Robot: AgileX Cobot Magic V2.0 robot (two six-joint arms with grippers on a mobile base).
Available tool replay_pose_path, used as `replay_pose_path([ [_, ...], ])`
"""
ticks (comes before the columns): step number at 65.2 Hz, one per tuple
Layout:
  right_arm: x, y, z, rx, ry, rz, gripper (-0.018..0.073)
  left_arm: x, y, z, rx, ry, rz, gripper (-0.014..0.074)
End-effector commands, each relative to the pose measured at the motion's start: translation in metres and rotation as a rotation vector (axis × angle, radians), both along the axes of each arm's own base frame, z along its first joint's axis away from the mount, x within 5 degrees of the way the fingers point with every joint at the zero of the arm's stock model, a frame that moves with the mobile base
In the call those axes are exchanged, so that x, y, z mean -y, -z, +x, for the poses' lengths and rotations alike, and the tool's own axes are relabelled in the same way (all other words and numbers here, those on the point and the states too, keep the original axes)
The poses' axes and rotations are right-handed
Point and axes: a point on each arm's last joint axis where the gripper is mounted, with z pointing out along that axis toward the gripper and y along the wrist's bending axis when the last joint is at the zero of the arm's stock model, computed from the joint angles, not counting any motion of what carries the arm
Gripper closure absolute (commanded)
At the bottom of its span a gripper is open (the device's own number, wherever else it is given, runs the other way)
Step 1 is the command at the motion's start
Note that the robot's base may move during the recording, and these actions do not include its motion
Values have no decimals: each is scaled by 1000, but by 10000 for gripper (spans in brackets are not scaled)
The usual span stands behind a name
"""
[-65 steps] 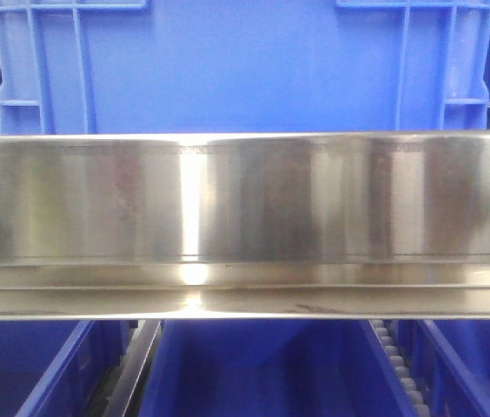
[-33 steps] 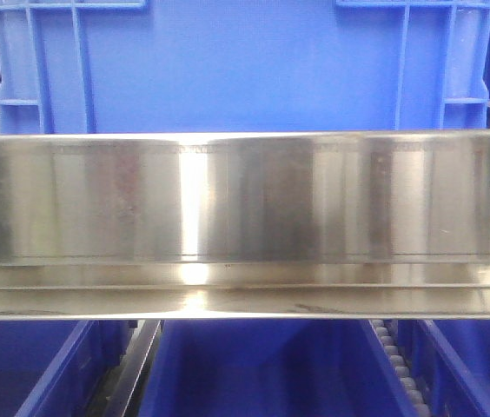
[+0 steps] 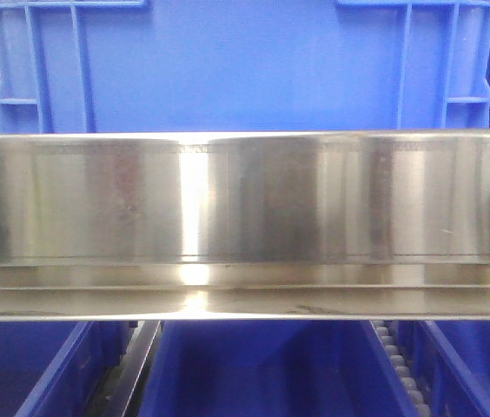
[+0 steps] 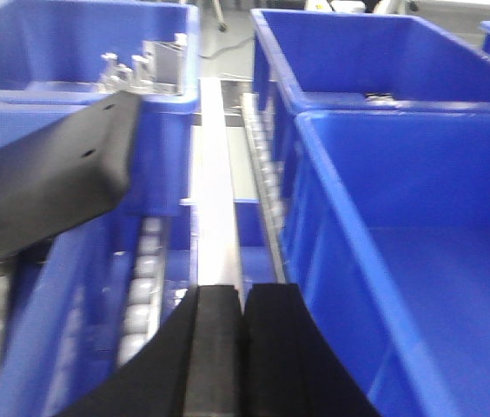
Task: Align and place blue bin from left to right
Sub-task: 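Lower both grippers toward the side walls of a blue bin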
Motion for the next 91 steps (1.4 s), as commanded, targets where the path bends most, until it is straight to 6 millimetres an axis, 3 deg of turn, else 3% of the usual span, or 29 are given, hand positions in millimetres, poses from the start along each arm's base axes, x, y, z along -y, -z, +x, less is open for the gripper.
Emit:
replay_pose_path([
  [1, -11, -9, 11, -52, -29, 9, 629, 6, -5, 16, -18, 24, -40, 707],
  [17, -43, -11, 53, -185, 25, -11, 627, 26, -18, 57, -96, 23, -72, 707],
  [39, -90, -11, 82, -301, 12, -48, 627, 77, -15, 92, -191, -12, -16, 707],
  [59, -115, 0, 104, -377, -4, -86, 627, 92, -6, 99, -256, -1, -28, 707],
  [79, -119, 5, 108, -393, -5, -92, 615, 91, -5, 98, -270, -8, -20, 707],
  [83, -120, 6, 107, -401, -16, -84, 538, 91, -5, 98, -270, -8, -20, 707],
  [91, -120, 6, 107, -402, -16, -81, 298, 91, -5, 98, -273, -9, -19, 707],
])
